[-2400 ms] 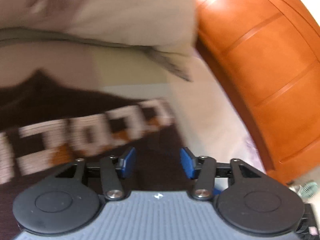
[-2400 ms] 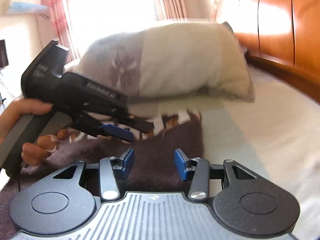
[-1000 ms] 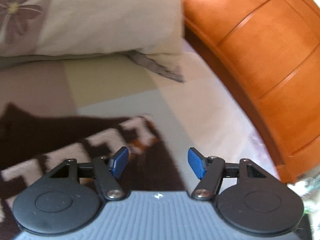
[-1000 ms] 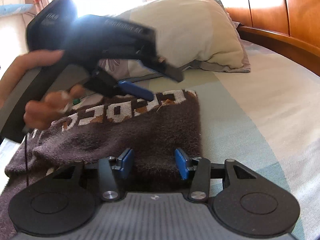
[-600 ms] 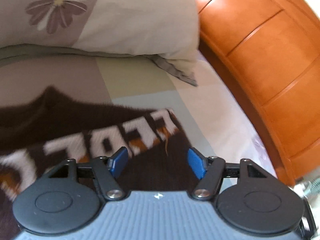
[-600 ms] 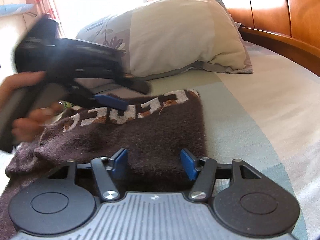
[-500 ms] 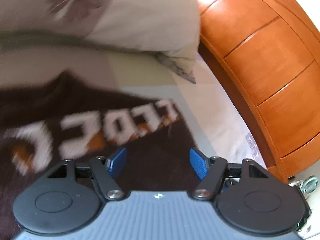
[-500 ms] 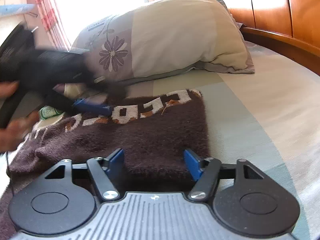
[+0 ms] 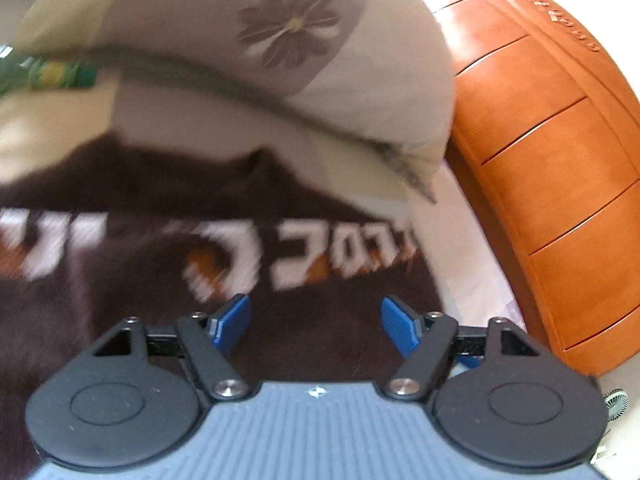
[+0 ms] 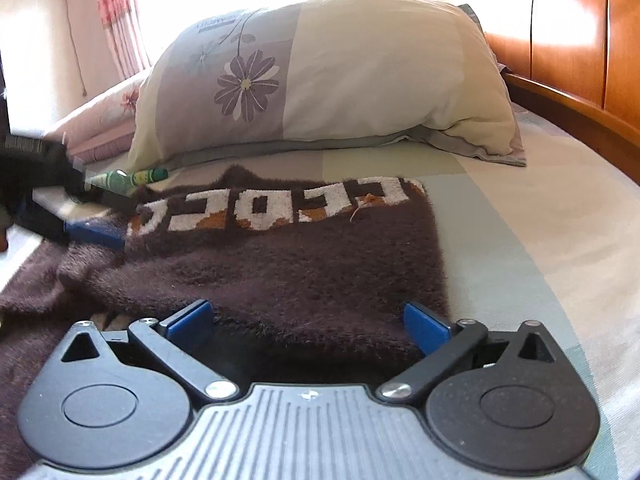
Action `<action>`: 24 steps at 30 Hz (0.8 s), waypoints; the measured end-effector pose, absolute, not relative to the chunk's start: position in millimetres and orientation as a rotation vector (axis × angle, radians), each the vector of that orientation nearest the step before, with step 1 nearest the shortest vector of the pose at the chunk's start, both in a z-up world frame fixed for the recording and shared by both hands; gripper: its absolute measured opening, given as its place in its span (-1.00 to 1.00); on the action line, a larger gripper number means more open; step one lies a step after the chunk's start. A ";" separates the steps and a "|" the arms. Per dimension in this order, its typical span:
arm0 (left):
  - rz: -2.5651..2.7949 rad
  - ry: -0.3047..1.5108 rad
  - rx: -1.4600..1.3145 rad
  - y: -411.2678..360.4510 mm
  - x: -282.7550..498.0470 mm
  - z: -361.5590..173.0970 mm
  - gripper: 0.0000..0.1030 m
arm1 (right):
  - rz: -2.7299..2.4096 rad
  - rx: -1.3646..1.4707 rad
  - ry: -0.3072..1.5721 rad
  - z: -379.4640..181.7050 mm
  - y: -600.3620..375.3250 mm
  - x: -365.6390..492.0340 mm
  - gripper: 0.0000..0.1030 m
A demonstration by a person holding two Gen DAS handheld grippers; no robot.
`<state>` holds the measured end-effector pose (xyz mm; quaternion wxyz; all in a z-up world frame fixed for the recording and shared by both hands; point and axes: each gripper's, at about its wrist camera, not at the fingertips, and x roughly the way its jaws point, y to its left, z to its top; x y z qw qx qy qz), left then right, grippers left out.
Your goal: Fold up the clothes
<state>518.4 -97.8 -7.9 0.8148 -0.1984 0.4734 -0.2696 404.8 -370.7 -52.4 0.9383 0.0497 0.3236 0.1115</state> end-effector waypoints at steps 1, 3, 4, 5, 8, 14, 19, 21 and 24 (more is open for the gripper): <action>-0.582 1.015 -0.442 -103.6 524.4 -12.2 0.46 | 0.225 0.092 0.662 -52.6 -369.4 405.0 1.00; -0.594 1.026 -0.479 -115.0 536.2 -20.8 0.46 | 0.219 0.076 0.662 -53.0 -367.1 405.0 1.00; -0.580 1.033 -0.479 -117.0 538.6 -25.7 0.46 | 0.217 0.068 0.663 -53.2 -366.1 405.2 1.00; -0.566 1.039 -0.480 -119.0 541.1 -30.6 0.45 | 0.217 0.062 0.663 -53.4 -365.4 405.3 1.00; -0.544 1.018 -0.514 -108.6 540.2 -36.5 0.46 | 0.219 0.047 0.665 -53.5 -364.2 405.2 1.00; -0.465 1.011 -0.526 -57.8 521.2 -29.2 0.46 | 0.227 0.055 0.668 -52.6 -366.4 404.5 1.00; -0.453 0.993 -0.504 -47.2 495.7 -12.8 0.49 | 0.223 0.058 0.668 -52.2 -366.3 404.1 1.00; -0.486 0.986 -0.540 -47.8 485.4 -15.8 0.54 | 0.221 0.057 0.668 -52.1 -365.9 404.1 1.00; -0.416 1.050 -0.483 -49.6 479.9 -29.5 0.54 | 0.222 0.057 0.672 -51.2 -366.2 404.2 1.00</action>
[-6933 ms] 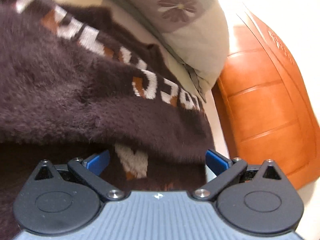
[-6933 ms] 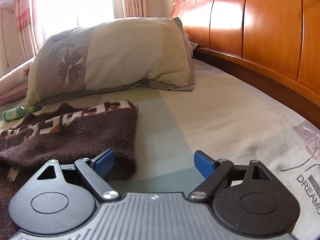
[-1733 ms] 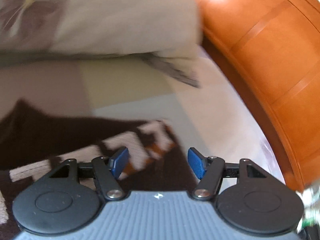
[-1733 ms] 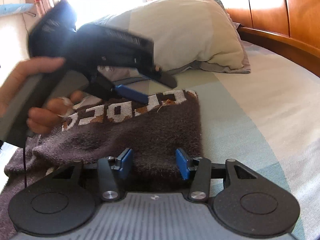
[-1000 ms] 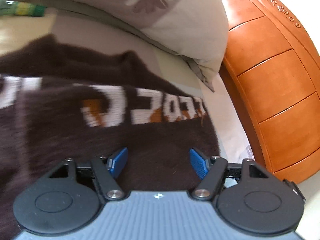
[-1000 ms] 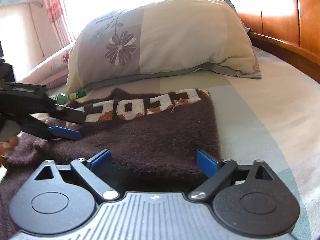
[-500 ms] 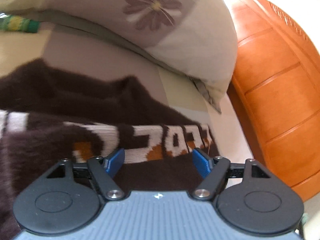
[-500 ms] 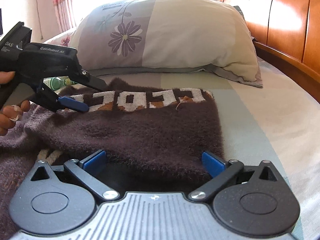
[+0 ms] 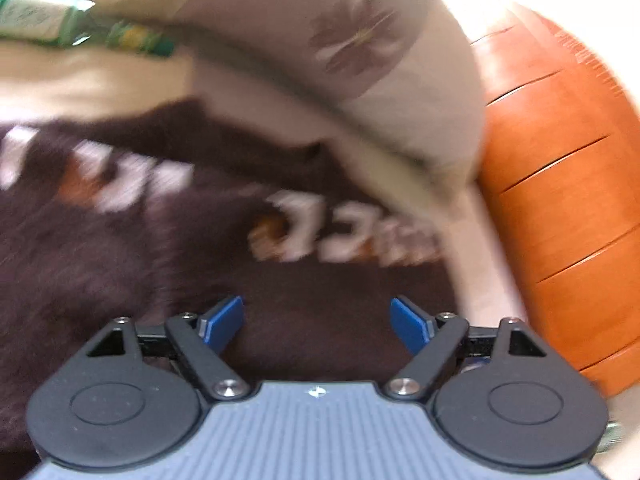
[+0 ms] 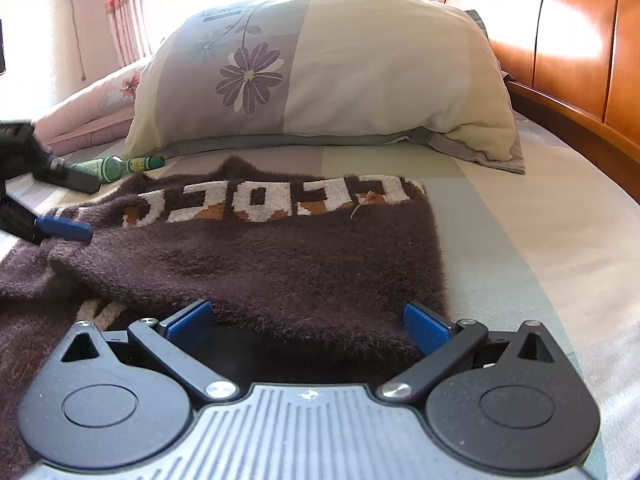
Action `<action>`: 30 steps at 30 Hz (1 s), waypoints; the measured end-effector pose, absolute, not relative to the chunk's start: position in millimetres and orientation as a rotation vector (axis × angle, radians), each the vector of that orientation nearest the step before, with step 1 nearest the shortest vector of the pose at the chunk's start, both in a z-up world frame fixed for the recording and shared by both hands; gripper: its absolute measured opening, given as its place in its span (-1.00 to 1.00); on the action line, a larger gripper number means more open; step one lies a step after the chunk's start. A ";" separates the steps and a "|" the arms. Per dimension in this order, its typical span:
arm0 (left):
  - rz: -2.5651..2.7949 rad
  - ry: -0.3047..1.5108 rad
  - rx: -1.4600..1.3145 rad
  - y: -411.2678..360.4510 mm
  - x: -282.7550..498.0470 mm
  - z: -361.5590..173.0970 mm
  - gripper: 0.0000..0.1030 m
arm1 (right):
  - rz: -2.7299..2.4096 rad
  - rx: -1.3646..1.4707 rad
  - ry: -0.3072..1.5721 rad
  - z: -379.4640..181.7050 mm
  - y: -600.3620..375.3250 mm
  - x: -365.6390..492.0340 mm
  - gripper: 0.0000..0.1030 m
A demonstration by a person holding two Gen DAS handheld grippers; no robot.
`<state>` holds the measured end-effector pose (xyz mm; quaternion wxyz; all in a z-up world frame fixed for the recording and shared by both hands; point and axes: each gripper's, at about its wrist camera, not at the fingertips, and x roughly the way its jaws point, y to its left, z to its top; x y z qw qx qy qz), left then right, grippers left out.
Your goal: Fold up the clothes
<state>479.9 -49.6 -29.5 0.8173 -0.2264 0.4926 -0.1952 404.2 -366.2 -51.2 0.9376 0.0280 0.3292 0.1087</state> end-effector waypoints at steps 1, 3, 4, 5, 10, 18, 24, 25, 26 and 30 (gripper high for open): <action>-0.406 1.056 -0.468 -48.5 479.0 -32.4 0.51 | 0.224 0.058 0.676 -50.0 -366.9 403.7 1.00; -0.399 1.043 -0.468 -48.1 477.6 -25.1 0.51 | 0.234 0.059 0.693 -44.1 -370.1 399.8 1.00; -0.396 1.033 -0.459 -52.2 478.1 -18.1 0.51 | 0.240 0.060 0.700 -40.7 -372.5 397.4 1.00; -0.396 1.024 -0.450 -56.7 478.5 -11.2 0.51 | 0.255 0.069 0.711 -36.5 -376.3 394.0 1.00; -0.540 0.995 -0.336 -117.4 480.6 14.7 0.53 | 0.394 0.192 0.726 -25.8 -397.1 360.8 1.00; -0.633 1.082 -0.249 -189.4 479.6 -31.8 0.55 | 0.429 -0.057 0.799 -40.1 -338.2 326.9 1.00; -0.706 1.100 -0.269 -196.5 479.1 -10.2 0.58 | 0.394 -0.084 0.829 -43.1 -334.4 326.8 1.00; -0.724 1.084 -0.268 -202.2 478.9 -6.5 0.59 | 0.391 -0.084 0.826 -42.3 -334.2 326.2 1.00; -0.740 1.069 -0.267 -208.0 478.7 -3.1 0.59 | 0.390 -0.090 0.825 -42.0 -332.6 325.8 1.00; -0.737 1.145 -0.275 -222.5 475.0 -23.6 0.59 | 0.382 -0.147 0.835 -47.3 -324.2 327.2 1.00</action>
